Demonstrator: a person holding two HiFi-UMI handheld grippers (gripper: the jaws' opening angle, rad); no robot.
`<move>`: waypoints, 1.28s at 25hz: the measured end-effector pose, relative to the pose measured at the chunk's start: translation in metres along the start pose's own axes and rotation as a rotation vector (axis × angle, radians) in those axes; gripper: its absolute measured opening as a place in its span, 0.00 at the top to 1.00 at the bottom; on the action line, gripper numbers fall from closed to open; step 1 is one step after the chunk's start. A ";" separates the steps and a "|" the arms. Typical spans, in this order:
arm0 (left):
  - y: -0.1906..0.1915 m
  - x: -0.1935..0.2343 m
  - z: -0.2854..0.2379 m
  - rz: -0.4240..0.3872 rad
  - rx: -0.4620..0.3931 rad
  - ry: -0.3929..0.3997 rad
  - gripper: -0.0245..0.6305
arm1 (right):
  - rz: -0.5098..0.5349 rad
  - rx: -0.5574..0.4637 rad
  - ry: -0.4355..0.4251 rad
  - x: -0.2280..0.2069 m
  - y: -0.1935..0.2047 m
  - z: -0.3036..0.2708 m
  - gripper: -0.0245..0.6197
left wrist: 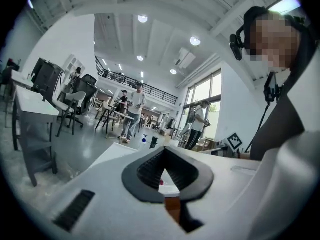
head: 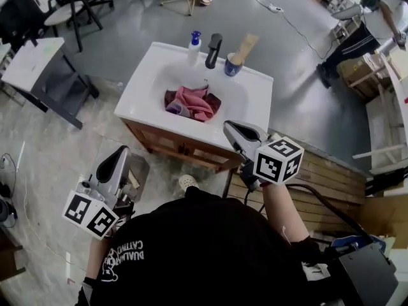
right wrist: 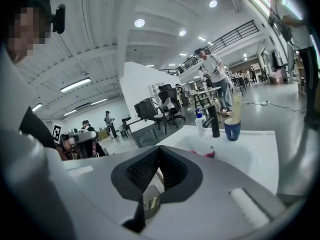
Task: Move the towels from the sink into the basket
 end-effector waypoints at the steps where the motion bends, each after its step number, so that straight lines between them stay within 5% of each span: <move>1: -0.001 0.007 -0.007 -0.014 0.002 -0.025 0.96 | -0.006 0.010 -0.005 -0.010 -0.007 -0.013 0.95; 9: 0.009 0.052 -0.041 -0.014 -0.023 -0.238 0.96 | 0.036 0.168 -0.109 -0.068 -0.032 -0.125 0.95; 18: 0.046 0.075 -0.032 0.105 0.019 -0.516 0.96 | 0.101 0.441 -0.233 -0.088 -0.005 -0.233 0.82; 23: 0.052 0.080 -0.038 0.141 0.060 -0.568 0.95 | 0.074 0.567 -0.254 -0.100 0.019 -0.267 0.65; 32: 0.059 0.086 -0.026 0.162 0.080 -0.639 0.95 | 0.102 0.690 -0.232 -0.108 0.052 -0.298 0.64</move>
Point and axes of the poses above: the fingertips, and each gripper's own axes: z backward along the fingers, x to its left, y out of its underside, the point moved 7 cm from there along z, backward along the fingers, and after that the axes turned 10 degrees about -z, right-handed, at the moved point
